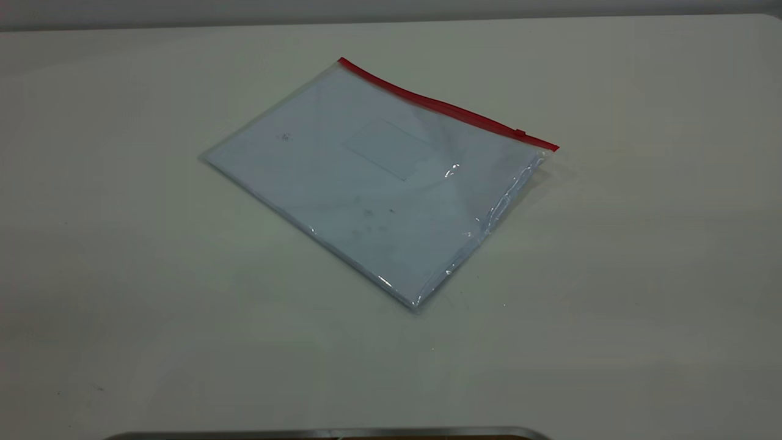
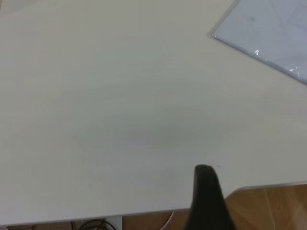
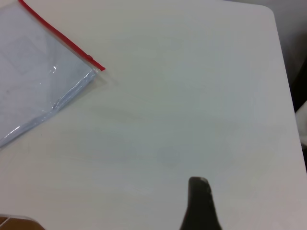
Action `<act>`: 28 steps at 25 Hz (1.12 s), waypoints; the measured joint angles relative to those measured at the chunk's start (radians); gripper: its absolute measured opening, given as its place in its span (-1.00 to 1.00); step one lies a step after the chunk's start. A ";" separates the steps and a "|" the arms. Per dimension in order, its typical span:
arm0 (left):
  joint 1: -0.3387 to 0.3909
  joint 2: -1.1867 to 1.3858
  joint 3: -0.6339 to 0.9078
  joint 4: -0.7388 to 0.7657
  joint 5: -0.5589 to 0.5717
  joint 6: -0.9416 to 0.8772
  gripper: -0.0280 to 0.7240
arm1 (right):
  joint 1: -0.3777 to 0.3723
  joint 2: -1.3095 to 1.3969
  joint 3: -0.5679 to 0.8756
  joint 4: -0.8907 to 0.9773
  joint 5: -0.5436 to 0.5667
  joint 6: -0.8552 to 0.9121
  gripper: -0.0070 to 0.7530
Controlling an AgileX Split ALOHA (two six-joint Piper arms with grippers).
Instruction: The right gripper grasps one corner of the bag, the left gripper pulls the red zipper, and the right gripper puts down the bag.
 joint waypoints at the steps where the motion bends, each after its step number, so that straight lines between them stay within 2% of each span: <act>1: 0.000 0.000 0.000 0.000 0.000 0.000 0.62 | 0.000 0.000 0.000 0.000 0.000 0.000 0.57; 8: 0.000 0.000 0.000 0.003 0.000 -0.010 0.62 | 0.000 0.000 0.000 0.000 0.000 0.000 0.57; 13: 0.000 0.087 -0.046 0.028 -0.027 -0.107 0.61 | 0.000 0.000 -0.002 0.018 -0.002 0.020 0.57; 17: 0.000 0.300 -0.162 0.028 -0.083 -0.133 0.61 | 0.000 0.032 -0.056 0.074 0.000 0.059 0.57; 23: 0.000 0.686 -0.341 0.026 -0.175 -0.136 0.61 | 0.000 0.270 -0.189 0.105 -0.025 0.060 0.57; 28: 0.000 0.991 -0.462 -0.033 -0.302 -0.125 0.61 | 0.000 0.485 -0.201 0.212 -0.046 -0.016 0.57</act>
